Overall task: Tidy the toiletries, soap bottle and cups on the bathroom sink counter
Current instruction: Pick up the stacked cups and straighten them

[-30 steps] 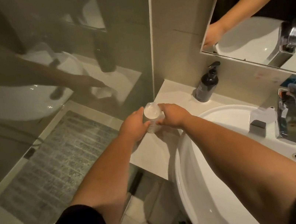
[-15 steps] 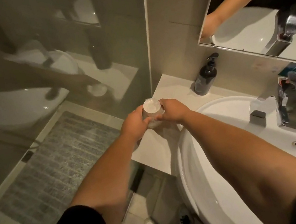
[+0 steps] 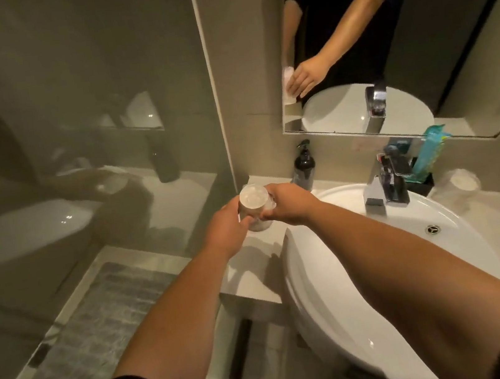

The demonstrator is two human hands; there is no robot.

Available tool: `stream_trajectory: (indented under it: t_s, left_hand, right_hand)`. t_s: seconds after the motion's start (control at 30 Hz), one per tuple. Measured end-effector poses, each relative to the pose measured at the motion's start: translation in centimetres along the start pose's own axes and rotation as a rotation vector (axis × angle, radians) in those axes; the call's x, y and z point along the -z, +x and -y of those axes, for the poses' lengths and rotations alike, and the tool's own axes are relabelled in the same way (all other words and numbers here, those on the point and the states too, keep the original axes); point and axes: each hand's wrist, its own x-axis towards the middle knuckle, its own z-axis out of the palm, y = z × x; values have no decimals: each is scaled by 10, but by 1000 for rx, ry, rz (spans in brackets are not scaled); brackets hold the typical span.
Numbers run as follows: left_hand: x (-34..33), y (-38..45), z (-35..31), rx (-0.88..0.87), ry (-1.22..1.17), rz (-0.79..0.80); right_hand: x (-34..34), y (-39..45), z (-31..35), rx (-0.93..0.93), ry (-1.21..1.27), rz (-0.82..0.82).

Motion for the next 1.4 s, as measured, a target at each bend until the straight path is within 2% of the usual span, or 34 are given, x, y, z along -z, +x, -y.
stream_trajectory:
  t_s: [0.4,0.63,0.9,1.07,1.4]
  left_hand:
    - [-46,-67,-75,-328,1,192]
    - [-98,-90,-138,-508,9,277]
    - [-171,-116,-215,-589,-2,351]
    - [-204,-126,-256,-609,-19,347]
    - [-245,-86,-289,-609,4,394]
  right_hand:
    - [12,-150,-31,-333,75,-238]
    - [34,-229,-77,-424,86,-349]
    - [62,-306,-149,-551,103,-425]
    - [84,-335,-186,-554,127,-450]
    - [108,-321,-243,-584,153,-457]
